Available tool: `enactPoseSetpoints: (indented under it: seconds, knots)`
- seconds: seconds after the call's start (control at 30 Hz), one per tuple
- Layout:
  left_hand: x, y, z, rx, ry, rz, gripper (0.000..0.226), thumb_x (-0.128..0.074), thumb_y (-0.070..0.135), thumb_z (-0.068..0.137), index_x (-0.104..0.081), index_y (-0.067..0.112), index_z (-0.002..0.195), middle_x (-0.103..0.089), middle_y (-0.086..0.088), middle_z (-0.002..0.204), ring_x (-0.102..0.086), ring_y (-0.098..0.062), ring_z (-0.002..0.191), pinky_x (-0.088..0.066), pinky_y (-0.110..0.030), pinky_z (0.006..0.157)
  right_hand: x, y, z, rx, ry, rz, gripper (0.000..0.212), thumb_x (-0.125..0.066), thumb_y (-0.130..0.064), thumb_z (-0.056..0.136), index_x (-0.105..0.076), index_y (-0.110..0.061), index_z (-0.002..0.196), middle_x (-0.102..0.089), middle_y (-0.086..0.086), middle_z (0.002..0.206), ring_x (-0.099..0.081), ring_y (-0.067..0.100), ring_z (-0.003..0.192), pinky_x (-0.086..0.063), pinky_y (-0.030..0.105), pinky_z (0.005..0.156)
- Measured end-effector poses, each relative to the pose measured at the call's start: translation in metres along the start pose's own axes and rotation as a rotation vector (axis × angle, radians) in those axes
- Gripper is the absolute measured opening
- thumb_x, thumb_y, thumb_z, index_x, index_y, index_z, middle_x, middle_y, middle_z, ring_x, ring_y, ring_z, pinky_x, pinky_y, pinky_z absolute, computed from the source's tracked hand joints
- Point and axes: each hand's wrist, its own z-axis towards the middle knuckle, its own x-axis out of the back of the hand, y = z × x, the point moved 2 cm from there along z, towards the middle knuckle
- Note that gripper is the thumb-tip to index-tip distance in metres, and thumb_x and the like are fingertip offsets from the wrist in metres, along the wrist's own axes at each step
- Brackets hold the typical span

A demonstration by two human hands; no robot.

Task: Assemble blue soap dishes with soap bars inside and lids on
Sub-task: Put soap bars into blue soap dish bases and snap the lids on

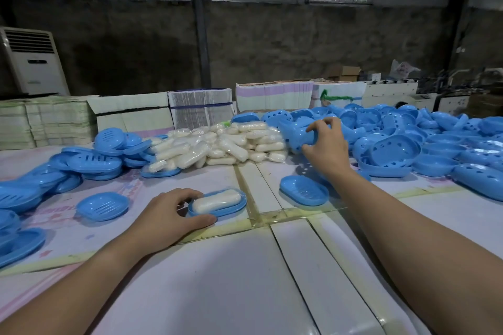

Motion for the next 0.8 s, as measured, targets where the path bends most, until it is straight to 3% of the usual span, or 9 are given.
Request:
enactPoseSetpoints:
  seconds: [0.13,0.23,0.37,0.43,0.5,0.57,0.67,0.8]
  knots:
    - [0.000,0.000,0.000,0.001,-0.005,0.018,0.050,-0.084,0.054,0.071,-0.065,0.040,0.115,-0.064,0.020,0.114,-0.059,-0.002,0.101,-0.042,-0.010,0.075,0.000,-0.021,-0.005,0.032,0.034,0.147,0.030,-0.068,-0.003,0.076,-0.052,-0.018,0.095,-0.043,-0.002,0.108,-0.051,0.023,0.085,-0.044,0.036,0.075]
    - [0.000,-0.001,0.001,0.009,-0.004,0.010,0.053,-0.083,0.055,0.070,-0.065,0.039,0.117,-0.064,0.018,0.115,-0.059,-0.005,0.102,-0.047,-0.016,0.081,-0.002,-0.038,-0.013,0.034,-0.057,0.352,0.022,-0.070,-0.010,0.078,-0.054,-0.020,0.088,-0.056,-0.002,0.091,-0.058,0.021,0.079,-0.049,0.031,0.067]
    - [0.000,-0.003,0.002,0.007,-0.003,0.027,0.053,-0.083,0.055,0.070,-0.065,0.039,0.117,-0.064,0.017,0.116,-0.059,-0.007,0.103,-0.049,-0.025,0.089,-0.008,-0.068,-0.030,-0.121,-0.380,0.853,0.018,-0.071,-0.009,0.082,-0.058,-0.018,0.092,-0.065,0.004,0.086,-0.060,0.017,0.055,-0.054,0.030,0.056]
    - [0.000,-0.004,0.002,-0.001,0.005,0.023,0.053,-0.083,0.055,0.070,-0.064,0.039,0.117,-0.064,0.017,0.116,-0.059,-0.005,0.102,-0.047,-0.020,0.085,-0.012,-0.084,-0.040,-0.231,-0.596,1.164,0.016,-0.068,-0.004,0.085,-0.060,-0.013,0.096,-0.064,0.007,0.078,-0.051,0.015,0.050,-0.048,0.027,0.053]
    - [0.000,-0.003,0.002,-0.014,0.012,0.026,0.056,-0.083,0.057,0.070,-0.059,0.042,0.119,-0.064,0.016,0.114,-0.058,0.000,0.100,-0.045,-0.016,0.080,-0.018,-0.095,-0.052,-0.351,-0.821,1.307,0.020,-0.065,-0.003,0.088,-0.061,-0.012,0.104,-0.063,0.009,0.083,-0.047,0.015,0.050,-0.047,0.026,0.052]
    - [0.001,-0.002,0.001,-0.027,0.012,0.007,0.061,-0.083,0.057,0.069,-0.052,0.047,0.121,-0.063,0.016,0.114,-0.058,0.001,0.100,-0.048,-0.019,0.082,-0.025,-0.097,-0.063,-0.371,-0.929,1.166,0.029,-0.066,-0.010,0.089,-0.059,-0.017,0.116,-0.061,0.011,0.093,-0.048,0.015,0.048,-0.048,0.027,0.050]
    - [0.002,-0.001,0.001,-0.030,0.002,-0.013,0.069,-0.085,0.057,0.068,-0.044,0.051,0.124,-0.063,0.018,0.115,-0.058,0.000,0.100,-0.052,-0.024,0.086,-0.031,-0.092,-0.069,-0.174,-0.850,0.717,0.030,-0.067,-0.034,0.088,-0.058,-0.035,0.117,-0.062,0.007,0.098,-0.050,0.013,0.047,-0.045,0.026,0.047]
    - [-0.001,-0.002,0.002,-0.017,-0.017,-0.044,0.082,-0.086,0.053,0.069,-0.042,0.045,0.137,-0.061,0.012,0.122,-0.058,-0.003,0.105,-0.051,-0.026,0.090,-0.032,-0.087,-0.065,0.082,-0.704,0.384,0.034,-0.062,-0.052,0.087,-0.060,-0.038,0.118,-0.062,-0.008,0.099,-0.060,0.010,0.079,-0.043,0.024,0.066]
